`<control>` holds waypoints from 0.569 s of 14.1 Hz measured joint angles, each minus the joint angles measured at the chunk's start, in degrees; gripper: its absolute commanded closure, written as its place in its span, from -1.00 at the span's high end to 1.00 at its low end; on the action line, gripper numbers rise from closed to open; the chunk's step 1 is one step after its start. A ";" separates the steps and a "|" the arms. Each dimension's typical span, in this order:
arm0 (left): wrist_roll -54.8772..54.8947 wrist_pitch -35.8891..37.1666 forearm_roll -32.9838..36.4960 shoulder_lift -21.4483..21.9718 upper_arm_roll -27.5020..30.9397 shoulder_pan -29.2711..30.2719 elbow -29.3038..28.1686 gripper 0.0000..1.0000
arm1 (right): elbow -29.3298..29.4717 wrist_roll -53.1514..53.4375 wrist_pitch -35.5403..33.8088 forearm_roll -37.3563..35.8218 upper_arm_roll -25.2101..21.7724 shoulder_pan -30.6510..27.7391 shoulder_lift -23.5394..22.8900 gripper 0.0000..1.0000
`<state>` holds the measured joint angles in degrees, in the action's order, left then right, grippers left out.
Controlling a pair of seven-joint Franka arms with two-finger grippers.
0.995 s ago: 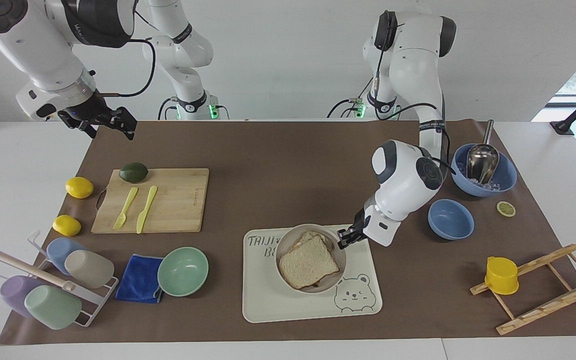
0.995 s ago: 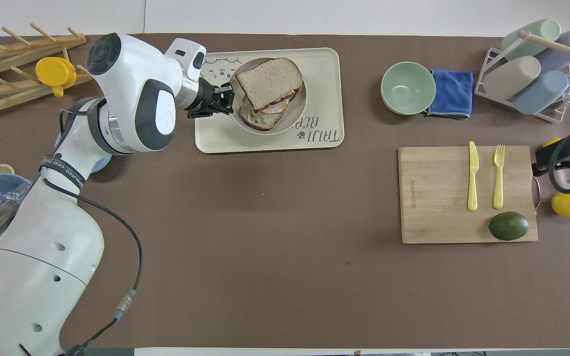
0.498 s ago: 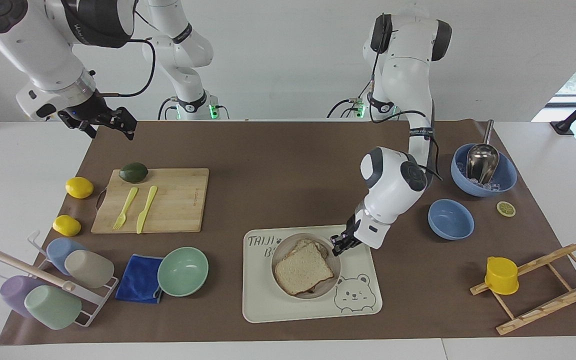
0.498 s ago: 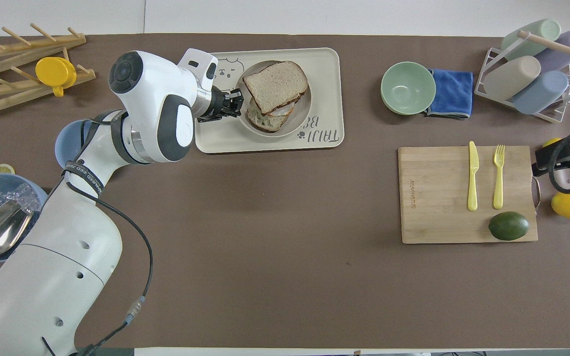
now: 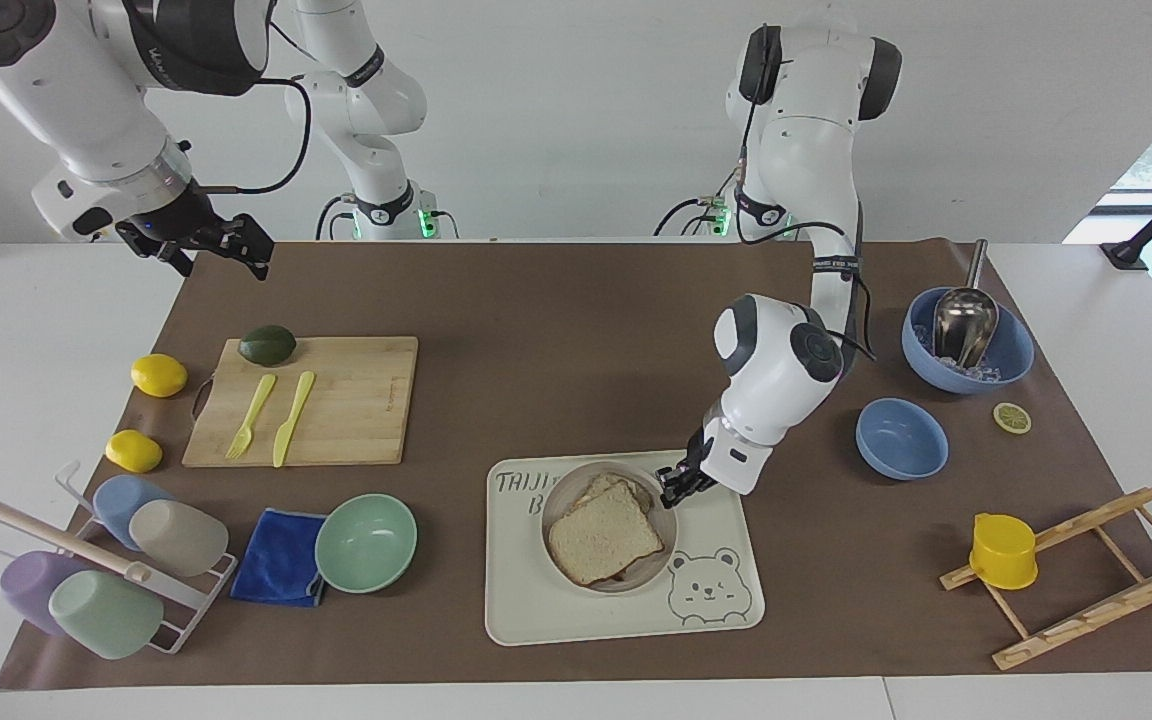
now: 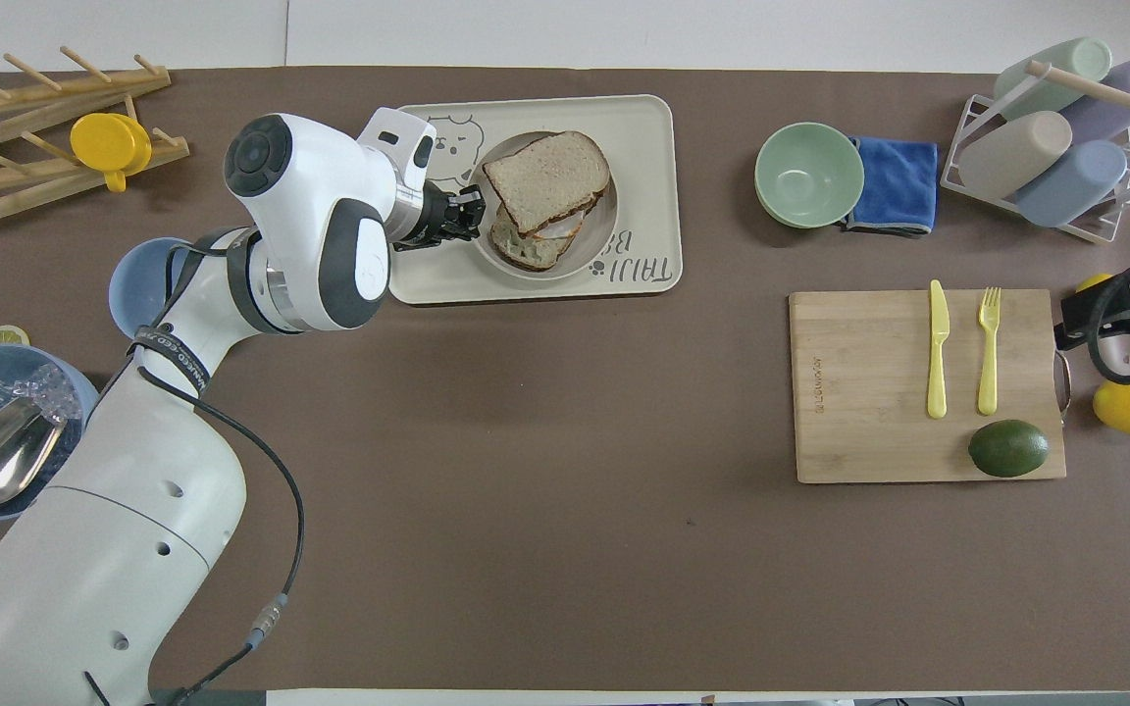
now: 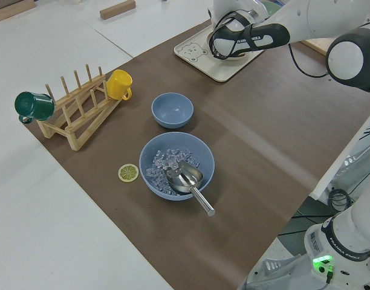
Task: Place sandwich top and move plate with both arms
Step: 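Release the plate and draw the left gripper back from the tray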
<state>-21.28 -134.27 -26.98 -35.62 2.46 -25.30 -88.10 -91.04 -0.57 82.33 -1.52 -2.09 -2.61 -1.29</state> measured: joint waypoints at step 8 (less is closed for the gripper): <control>0.14 8.57 3.63 7.56 7.35 2.56 0.40 1.00 | 0.00 0.00 0.00 0.00 0.00 0.00 0.00 1.00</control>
<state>-21.14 -125.70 -23.35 -28.06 9.81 -22.73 -87.70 -91.04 -0.57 82.33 -1.52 -2.09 -2.61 -1.28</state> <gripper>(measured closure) 0.004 0.000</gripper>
